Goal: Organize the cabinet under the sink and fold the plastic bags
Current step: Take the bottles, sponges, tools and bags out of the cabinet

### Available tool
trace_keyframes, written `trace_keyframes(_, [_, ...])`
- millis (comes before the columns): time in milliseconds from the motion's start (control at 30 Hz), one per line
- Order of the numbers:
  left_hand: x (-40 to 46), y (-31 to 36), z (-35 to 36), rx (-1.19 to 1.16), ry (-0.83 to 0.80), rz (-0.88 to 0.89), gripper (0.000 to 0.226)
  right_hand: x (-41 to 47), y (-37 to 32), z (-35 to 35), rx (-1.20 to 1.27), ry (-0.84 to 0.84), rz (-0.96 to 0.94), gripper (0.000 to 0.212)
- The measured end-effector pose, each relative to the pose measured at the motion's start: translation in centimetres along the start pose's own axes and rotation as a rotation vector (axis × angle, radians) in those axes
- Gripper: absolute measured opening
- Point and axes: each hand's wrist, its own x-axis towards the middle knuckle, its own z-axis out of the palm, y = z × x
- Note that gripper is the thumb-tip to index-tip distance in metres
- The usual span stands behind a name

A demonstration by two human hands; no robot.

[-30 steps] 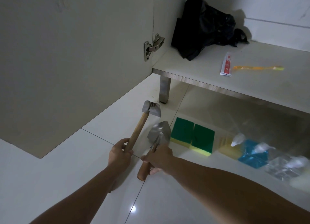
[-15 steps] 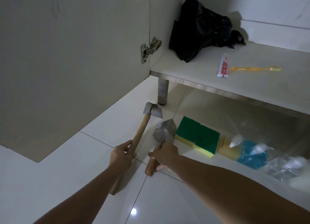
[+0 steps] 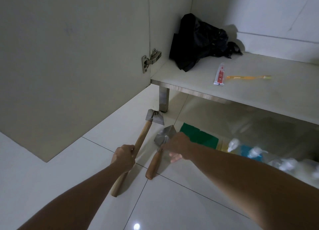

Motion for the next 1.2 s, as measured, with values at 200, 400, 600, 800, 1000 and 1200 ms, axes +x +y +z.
trace_keyframes(200, [-0.2, 0.7, 0.1, -0.022, 0.016, 0.0, 0.032, -1.5, -0.3, -3.4, -0.018, 0.018, -0.065, 0.015])
trace_keyframes(400, [-0.7, 1.3, 0.0, 0.023, 0.0, -0.003, 0.039, -1.9, -0.1, -5.2, -0.01, 0.064, -0.099, 0.02])
trace_keyframes(600, [-1.0, 5.0, -3.4, 0.202, -0.032, 0.116, 0.059, -2.9, -3.0, -9.0, -0.002, 0.184, -0.154, 0.021])
trace_keyframes(800, [1.1, 14.4, -10.1, 0.127, -0.016, 0.361, 0.051, -5.2, -7.1, -15.8, 0.007, 0.277, -0.252, 0.023])
trace_keyframes(1000, [3.7, 24.5, -13.2, 0.033, 0.089, 0.464, 0.049, -3.6, -8.4, -24.0, -0.051, 0.486, -0.302, 0.021])
trace_keyframes(1200, [10.3, 37.9, -6.8, 0.046, 0.158, 0.506, 0.053, 3.7, -3.9, -38.7, -0.324, 0.702, -0.272, 0.015])
